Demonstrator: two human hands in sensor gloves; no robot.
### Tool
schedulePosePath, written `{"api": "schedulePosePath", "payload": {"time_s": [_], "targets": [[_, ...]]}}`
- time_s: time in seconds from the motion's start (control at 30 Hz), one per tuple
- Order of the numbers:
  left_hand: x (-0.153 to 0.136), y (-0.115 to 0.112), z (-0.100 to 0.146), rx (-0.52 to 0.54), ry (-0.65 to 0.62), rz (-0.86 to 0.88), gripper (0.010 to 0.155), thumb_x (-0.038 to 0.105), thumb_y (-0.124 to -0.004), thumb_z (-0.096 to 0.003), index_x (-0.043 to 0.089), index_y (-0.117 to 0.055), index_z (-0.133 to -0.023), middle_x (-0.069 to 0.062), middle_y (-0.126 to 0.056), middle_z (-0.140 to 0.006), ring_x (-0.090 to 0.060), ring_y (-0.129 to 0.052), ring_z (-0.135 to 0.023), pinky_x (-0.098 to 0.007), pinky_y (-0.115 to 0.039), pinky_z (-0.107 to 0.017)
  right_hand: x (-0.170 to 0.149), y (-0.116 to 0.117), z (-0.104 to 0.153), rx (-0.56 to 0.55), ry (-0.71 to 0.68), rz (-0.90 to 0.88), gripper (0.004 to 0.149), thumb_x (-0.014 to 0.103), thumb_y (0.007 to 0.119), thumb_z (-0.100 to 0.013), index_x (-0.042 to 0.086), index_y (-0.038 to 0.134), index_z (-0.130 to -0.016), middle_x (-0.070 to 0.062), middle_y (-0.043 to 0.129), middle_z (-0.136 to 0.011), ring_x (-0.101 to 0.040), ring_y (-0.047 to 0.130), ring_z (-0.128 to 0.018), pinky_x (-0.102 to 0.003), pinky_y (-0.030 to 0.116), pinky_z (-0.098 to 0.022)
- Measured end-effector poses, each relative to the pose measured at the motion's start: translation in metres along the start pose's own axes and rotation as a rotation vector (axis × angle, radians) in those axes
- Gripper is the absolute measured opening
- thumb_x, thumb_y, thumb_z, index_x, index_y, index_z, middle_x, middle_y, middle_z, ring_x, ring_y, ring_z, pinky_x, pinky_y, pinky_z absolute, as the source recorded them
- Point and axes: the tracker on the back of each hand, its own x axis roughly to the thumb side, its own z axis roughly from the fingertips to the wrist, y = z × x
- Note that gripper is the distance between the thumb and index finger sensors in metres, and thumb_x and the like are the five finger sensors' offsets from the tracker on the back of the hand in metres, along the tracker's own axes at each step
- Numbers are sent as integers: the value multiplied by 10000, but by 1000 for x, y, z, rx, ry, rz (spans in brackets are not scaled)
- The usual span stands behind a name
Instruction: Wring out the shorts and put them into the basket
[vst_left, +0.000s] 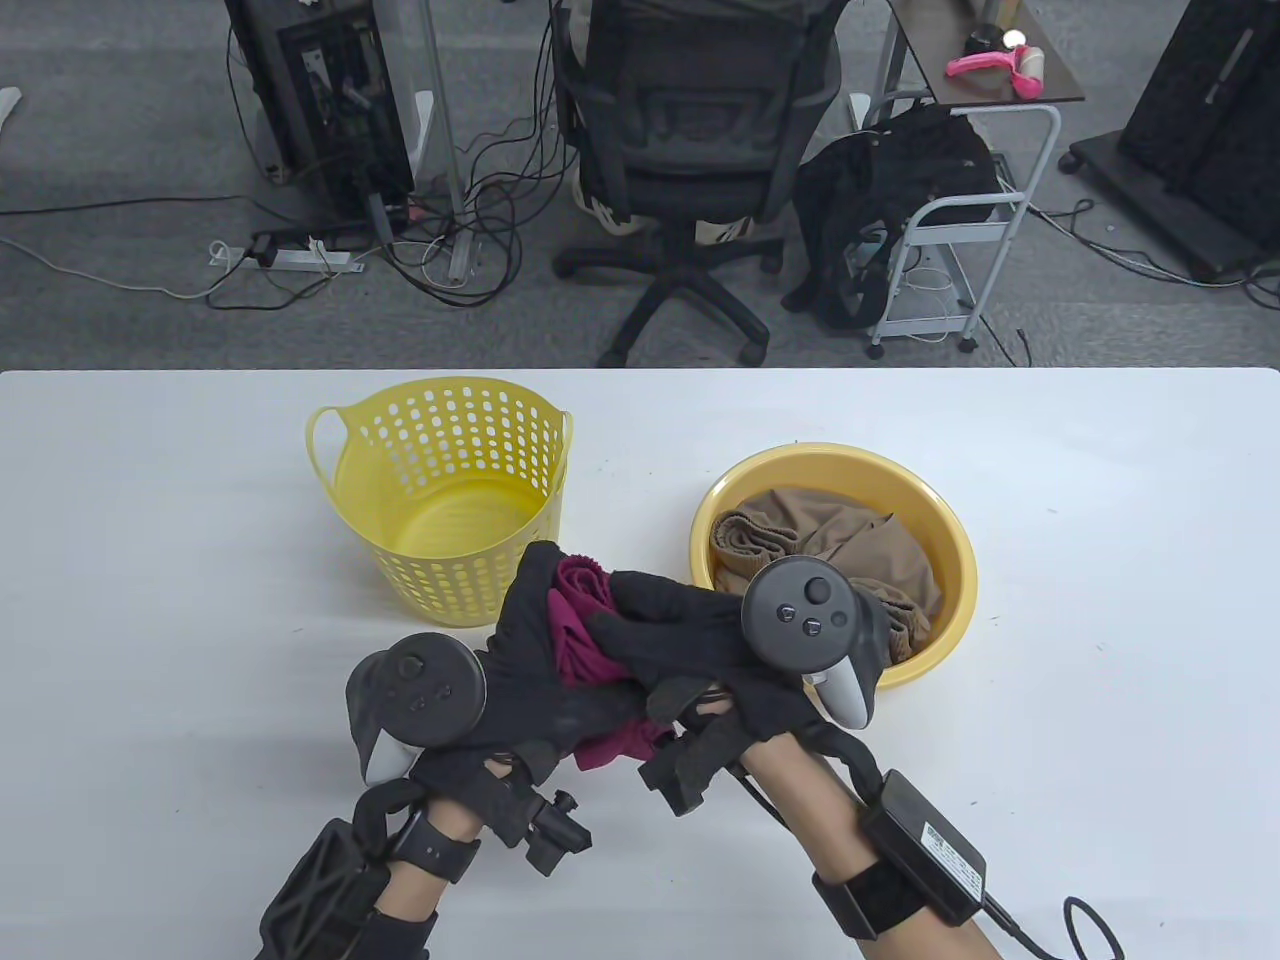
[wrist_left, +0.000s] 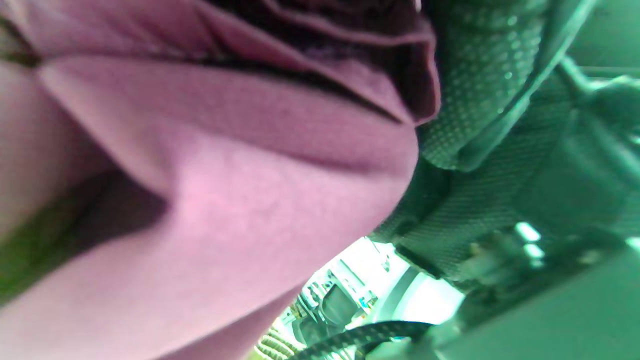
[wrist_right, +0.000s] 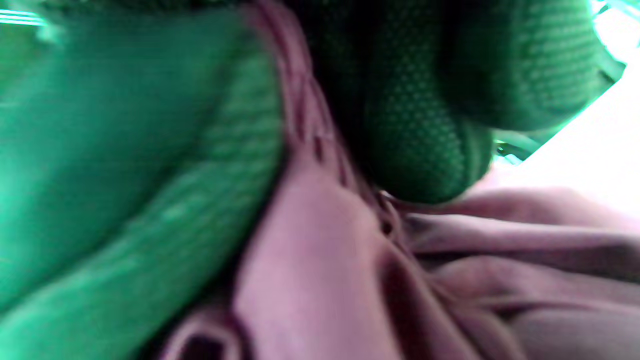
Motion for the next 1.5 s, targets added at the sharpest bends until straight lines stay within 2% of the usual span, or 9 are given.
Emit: {"api": "schedulePosePath", "payload": {"time_s": [0.3,0.63,1.0,1.17,1.5], "targets": [[1,2,2,47,-4,-63,1212,538,-1059,-355,42,-257,-1116,-311,-437,-1151,-641,-682,-972,-749,-672,-569,10,4,5,28,-99,26,542,444,873,-500,-26,869,-768,-252,982,-651,-391,1035,-455,-457,897,-362],[0,4,2,77,-13,-106,1053,516,-1075,-368,84,-430,-1079,-231,-678,-1056,-478,-885,-911,-658,-780,-583,12,5,6,39,-131,53,543,472,896,-479,1,885,-750,-221,994,-639,-378,1023,-468,-460,884,-378],[-5,9,4,74,-4,-116,898,491,-1055,-413,125,-525,-1039,-189,-779,-986,-416,-968,-835,-627,-828,-566,-6,3,8,68,-93,-4,550,531,857,-490,86,867,-813,-176,966,-724,-411,962,-577,-494,831,-453],[-11,17,6,91,9,-57,801,472,-1036,-442,154,-578,-1017,-168,-819,-962,-401,-994,-811,-623,-839,-559,-12,1,8,59,-71,-13,568,537,847,-492,89,848,-841,-183,942,-764,-428,941,-621,-518,811,-484],[-15,33,10,127,12,54,725,484,-1014,-464,188,-623,-999,-156,-842,-955,-396,-1005,-803,-618,-845,-555,-31,-3,2,86,36,-103,620,546,825,-503,84,811,-916,-241,846,-898,-512,846,-769,-608,741,-557]]}}
